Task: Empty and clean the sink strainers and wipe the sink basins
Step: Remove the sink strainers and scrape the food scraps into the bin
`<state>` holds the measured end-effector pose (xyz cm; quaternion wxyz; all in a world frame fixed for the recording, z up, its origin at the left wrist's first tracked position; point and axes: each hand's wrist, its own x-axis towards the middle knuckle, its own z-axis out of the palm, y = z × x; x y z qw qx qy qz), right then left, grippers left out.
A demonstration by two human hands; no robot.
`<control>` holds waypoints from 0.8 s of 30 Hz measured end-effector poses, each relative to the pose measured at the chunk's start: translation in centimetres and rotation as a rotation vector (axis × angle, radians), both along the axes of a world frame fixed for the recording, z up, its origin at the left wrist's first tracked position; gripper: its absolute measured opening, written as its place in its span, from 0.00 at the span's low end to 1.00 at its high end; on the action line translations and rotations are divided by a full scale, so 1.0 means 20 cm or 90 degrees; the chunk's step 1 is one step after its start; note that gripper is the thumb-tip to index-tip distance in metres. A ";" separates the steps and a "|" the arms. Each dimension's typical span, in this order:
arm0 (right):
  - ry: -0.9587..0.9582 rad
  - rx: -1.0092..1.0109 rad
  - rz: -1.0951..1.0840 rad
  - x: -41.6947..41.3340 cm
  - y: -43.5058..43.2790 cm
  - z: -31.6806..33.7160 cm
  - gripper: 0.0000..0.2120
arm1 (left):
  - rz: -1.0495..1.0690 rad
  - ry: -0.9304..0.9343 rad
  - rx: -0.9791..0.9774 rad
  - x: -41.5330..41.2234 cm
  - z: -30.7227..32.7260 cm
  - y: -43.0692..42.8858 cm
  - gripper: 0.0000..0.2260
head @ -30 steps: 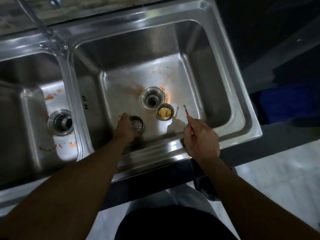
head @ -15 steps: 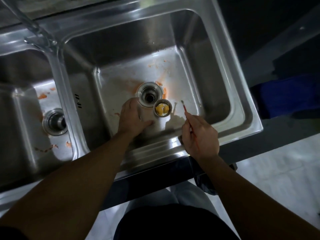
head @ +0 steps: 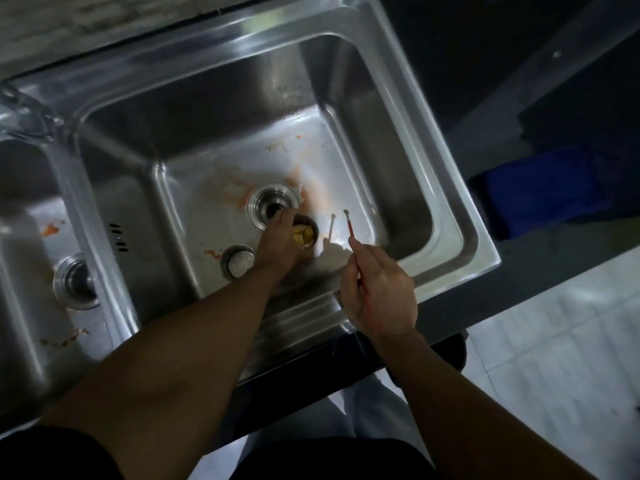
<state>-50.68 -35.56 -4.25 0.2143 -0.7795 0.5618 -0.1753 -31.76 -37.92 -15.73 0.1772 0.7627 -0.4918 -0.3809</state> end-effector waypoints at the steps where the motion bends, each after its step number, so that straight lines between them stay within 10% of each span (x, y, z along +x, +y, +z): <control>1: -0.002 -0.004 -0.002 0.00 0.00 0.00 0.18 | 0.009 -0.011 -0.008 0.01 0.02 0.01 0.34; 15: -0.325 -0.092 -0.116 -0.27 0.08 0.19 0.11 | 0.082 0.042 -0.212 -0.20 0.62 0.31 0.38; 24: -0.597 -0.084 -0.421 -0.98 0.37 0.36 0.14 | -0.024 0.105 -0.373 -0.94 0.86 0.27 0.35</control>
